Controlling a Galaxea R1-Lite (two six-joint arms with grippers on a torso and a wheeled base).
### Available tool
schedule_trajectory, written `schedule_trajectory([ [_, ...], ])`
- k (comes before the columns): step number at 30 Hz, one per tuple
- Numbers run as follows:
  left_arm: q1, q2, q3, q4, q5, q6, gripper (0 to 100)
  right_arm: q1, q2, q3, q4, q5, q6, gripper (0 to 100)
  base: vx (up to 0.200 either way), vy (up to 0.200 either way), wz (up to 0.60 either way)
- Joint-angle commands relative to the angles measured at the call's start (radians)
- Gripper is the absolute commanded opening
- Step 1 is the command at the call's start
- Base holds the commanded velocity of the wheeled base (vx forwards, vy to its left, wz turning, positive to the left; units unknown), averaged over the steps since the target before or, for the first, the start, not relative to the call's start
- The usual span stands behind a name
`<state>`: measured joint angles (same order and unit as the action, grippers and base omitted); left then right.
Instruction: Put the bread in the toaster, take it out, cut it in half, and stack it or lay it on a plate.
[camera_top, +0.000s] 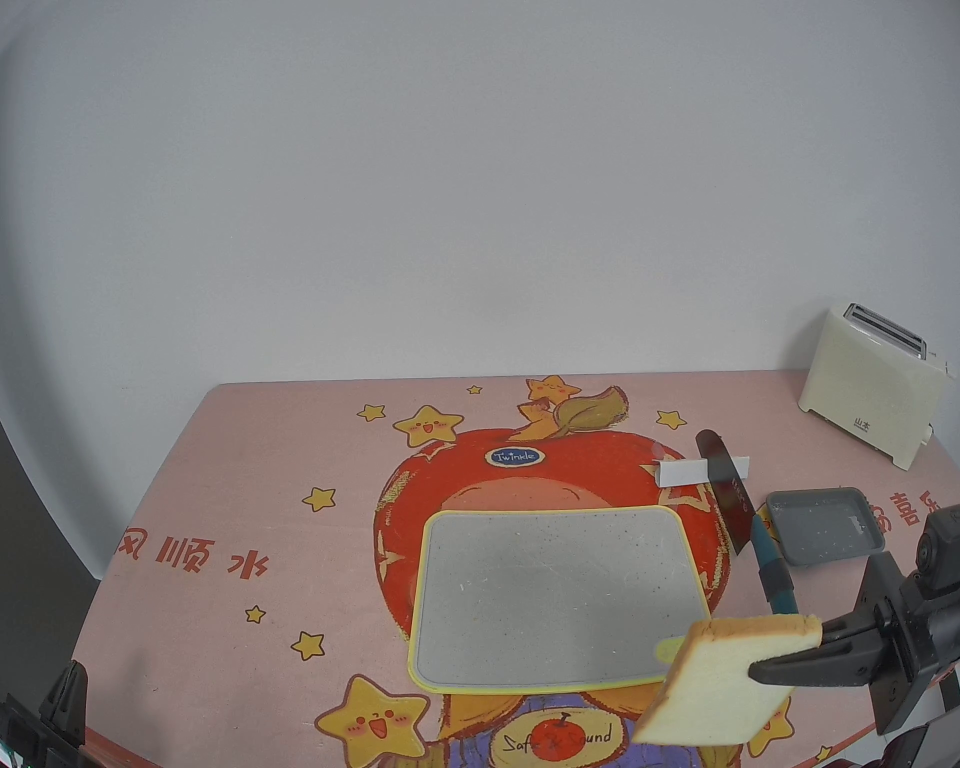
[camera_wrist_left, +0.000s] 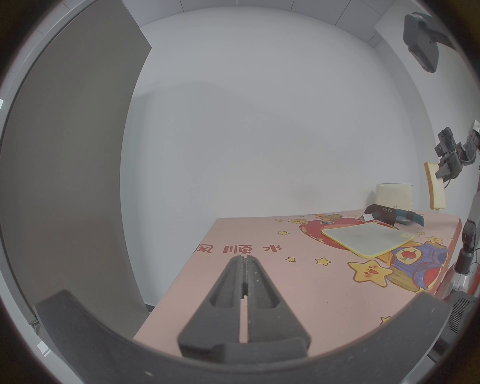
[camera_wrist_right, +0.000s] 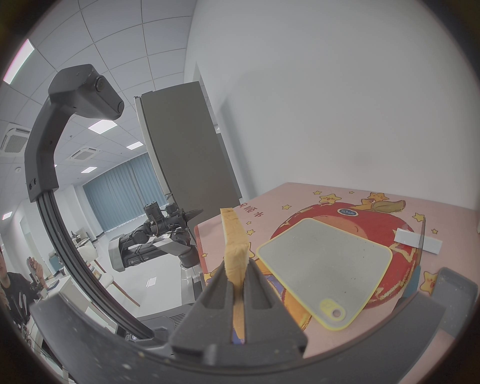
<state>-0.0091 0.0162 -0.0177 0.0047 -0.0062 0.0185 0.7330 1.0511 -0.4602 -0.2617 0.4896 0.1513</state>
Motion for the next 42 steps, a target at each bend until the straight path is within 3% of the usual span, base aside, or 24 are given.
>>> schedule_trajectory([
  [1,0.0,0.001,0.016,0.0,0.0,0.0,0,-0.007,0.023,-0.002,-0.004,0.0,0.004,0,0.0,0.0,0.0],
  [6,0.0,0.002,0.016,0.0,0.0,0.0,0,-0.007,0.064,-0.035,-0.007,0.0,0.01,0,0.0,0.0,0.0],
  [13,0.0,0.002,0.016,0.0,0.0,0.0,0,-0.05,0.339,-0.236,-0.007,0.003,0.013,0,0.0,0.0,0.0],
  [19,0.0,0.002,0.016,0.0,0.0,0.0,0,-0.064,0.492,-0.385,-0.007,0.001,0.083,0,0.0,0.0,0.0],
  [27,0.0,0.001,0.016,0.0,0.0,0.0,0,-0.081,0.596,-0.422,-0.002,0.015,0.093,0,0.0,0.0,0.0],
  [29,0.0,0.001,0.016,0.0,0.0,0.0,0,-0.087,0.609,-0.422,-0.004,0.015,0.128,0,0.0,0.0,0.0],
  [32,0.0,0.002,0.016,0.0,0.0,0.0,0,-0.092,0.607,-0.422,-0.007,0.014,0.24,0,0.0,0.0,0.0],
  [33,0.0,0.002,0.016,0.0,0.0,0.0,0,-0.092,0.607,-0.422,-0.007,0.012,0.244,0,0.0,0.0,0.0],
  [34,0.0,0.001,0.016,0.0,0.0,0.0,0,-0.086,0.604,-0.416,-0.007,0.007,0.292,0,0.0,0.0,0.0],
  [37,0.0,0.001,0.016,0.0,0.0,0.0,0,-0.078,0.598,-0.388,-0.007,-0.009,0.364,0,0.0,0.0,0.0],
  [39,0.0,0.001,0.016,0.0,0.0,0.0,0,-0.073,0.596,-0.377,-0.008,-0.022,0.381,0,0.0,0.0,0.0],
  [41,0.0,0.002,0.016,0.0,0.0,0.0,0,-0.032,0.593,-0.345,-0.008,-0.129,0.476,0,0.0,0.0,0.0],
  [42,0.0,0.001,0.016,0.0,0.0,0.0,0,-0.024,0.593,-0.339,-0.008,-0.155,0.507,0,0.0,0.0,0.0],
])
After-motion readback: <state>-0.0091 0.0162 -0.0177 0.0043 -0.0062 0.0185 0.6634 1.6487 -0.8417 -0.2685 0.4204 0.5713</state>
